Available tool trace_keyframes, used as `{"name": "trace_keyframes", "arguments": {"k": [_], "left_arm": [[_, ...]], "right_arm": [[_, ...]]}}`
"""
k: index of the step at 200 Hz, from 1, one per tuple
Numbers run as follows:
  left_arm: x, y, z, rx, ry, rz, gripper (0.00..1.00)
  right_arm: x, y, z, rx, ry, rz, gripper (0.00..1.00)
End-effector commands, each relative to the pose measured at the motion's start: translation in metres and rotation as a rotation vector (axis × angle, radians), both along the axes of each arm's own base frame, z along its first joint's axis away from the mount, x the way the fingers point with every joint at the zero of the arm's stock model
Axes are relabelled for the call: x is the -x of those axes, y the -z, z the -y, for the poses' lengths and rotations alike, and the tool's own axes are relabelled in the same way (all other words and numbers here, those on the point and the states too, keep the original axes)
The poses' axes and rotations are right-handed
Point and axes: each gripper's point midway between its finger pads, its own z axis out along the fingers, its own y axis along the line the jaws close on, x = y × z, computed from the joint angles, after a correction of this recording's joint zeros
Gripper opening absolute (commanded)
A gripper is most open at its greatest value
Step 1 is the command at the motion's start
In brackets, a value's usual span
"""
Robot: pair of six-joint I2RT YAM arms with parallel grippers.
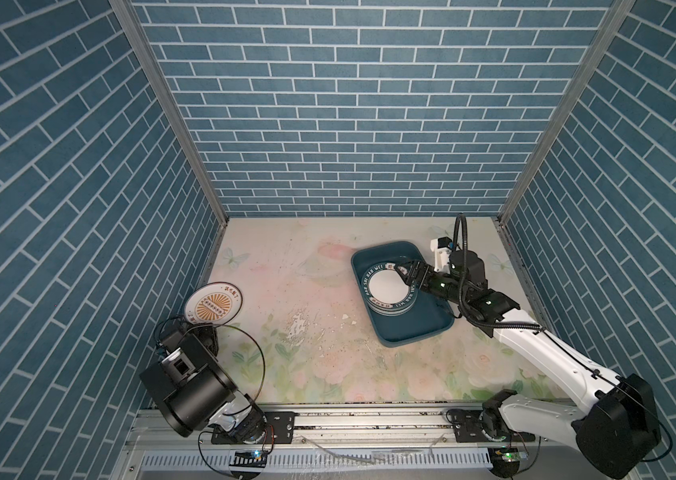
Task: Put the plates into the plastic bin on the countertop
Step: 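Lift the sunburst plate on edge with the left gripper, then carry the sunburst plate toward the bin and the right gripper with the left gripper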
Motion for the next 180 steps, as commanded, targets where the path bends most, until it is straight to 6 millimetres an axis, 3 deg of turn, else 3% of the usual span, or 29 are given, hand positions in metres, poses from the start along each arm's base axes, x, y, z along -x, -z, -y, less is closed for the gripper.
{"name": "trace_keyframes", "arguments": {"k": [1,35,78,180], "left_arm": [[0.006,0.000,0.012,0.034,0.026,-0.015,0.02],[0.003,-0.023,0.028,0.018,0.110,0.029,0.02],[-0.001,-0.063,0.061,-0.005,0.301,0.074,0.00],[-0.019,-0.170,0.141,-0.107,0.652,0.266,0.00]], "right_arm": [[0.003,-0.001,0.004,0.016,0.004,0.027,0.91],[0.006,0.000,0.003,0.005,-0.004,0.035,0.92],[0.009,0.001,0.001,-0.009,-0.024,0.040,0.95],[0.015,-0.001,0.002,-0.026,-0.038,0.059,0.96]]}}
